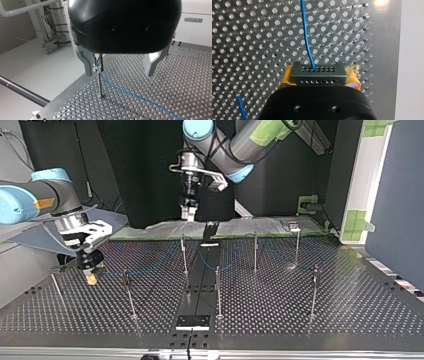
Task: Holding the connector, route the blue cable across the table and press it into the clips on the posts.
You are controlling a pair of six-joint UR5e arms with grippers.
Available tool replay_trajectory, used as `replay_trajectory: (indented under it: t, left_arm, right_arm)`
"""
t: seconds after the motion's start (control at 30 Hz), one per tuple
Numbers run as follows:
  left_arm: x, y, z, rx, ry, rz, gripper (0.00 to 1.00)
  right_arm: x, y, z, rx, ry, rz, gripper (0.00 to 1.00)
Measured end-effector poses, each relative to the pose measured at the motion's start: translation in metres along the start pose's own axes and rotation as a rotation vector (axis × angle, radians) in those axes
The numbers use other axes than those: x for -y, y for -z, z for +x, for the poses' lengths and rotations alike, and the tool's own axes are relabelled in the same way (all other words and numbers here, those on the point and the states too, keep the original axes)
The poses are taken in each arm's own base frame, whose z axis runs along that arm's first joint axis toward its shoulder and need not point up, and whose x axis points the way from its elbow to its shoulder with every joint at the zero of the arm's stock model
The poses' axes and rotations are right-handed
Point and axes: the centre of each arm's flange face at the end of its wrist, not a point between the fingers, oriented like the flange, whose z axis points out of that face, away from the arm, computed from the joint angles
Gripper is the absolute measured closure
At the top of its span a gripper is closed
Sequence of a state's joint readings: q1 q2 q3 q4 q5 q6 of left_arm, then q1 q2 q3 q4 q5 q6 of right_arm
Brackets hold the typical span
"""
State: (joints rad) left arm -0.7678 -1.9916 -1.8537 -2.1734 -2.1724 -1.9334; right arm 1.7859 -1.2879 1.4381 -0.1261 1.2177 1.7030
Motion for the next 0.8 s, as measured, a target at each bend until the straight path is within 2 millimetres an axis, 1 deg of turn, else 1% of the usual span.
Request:
replay_trajectory:
  t: [0.43,0.8]
  left_arm:
    - [-0.03,0.032,0.014,0.002,0.0,-0.004,0.0]
    - [-0.052,0.058,0.022,0.002,0.0,-0.005,0.0]
  right_arm:
    - [0.0,0.0,0.0,0.0,0.0,0.0,1.0]
    - [0.0,0.0,0.0,0.0,0.0,0.0,1.0]
